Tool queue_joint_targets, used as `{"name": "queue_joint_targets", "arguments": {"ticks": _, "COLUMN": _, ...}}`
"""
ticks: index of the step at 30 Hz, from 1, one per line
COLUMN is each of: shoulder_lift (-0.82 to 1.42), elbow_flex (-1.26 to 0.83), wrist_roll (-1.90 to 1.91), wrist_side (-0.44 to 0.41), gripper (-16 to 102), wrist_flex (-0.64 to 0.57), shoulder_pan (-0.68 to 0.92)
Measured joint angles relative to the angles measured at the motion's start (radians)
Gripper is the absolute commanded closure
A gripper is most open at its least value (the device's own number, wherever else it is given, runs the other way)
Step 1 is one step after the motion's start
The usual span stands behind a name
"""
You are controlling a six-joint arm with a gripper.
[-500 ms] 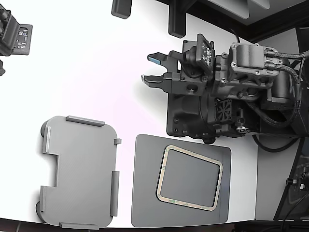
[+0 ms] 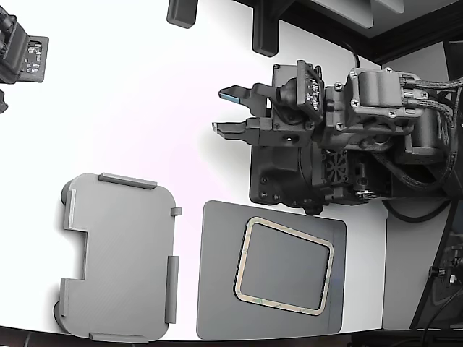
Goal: Grab top frame and put it into gray box.
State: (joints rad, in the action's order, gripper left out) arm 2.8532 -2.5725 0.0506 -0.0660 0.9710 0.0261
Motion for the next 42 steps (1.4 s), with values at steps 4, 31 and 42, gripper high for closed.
{"name": "queue_joint_targets", "arguments": {"ticks": 4, "shoulder_lift": -0.095, "elbow_flex": 0.104, "wrist_roll": -0.087, "wrist_side": -0.046, "gripper": -14, "wrist_flex": 0.026, "shoulder_pan": 0.106}}
{"name": "queue_joint_targets", "arguments": {"ticks": 31, "shoulder_lift": -0.850, "elbow_flex": 0.864, "wrist_roll": -1.505, "wrist_side": -0.133, "gripper": -7, "wrist_flex": 0.641, "shoulder_pan": 0.897}}
{"name": "queue_joint_targets", "arguments": {"ticks": 42, "shoulder_lift": -0.954, "elbow_flex": 0.755, "wrist_roll": -1.465, "wrist_side": -0.020, "gripper": -14, "wrist_flex": 0.626, "shoulder_pan": 1.118}}
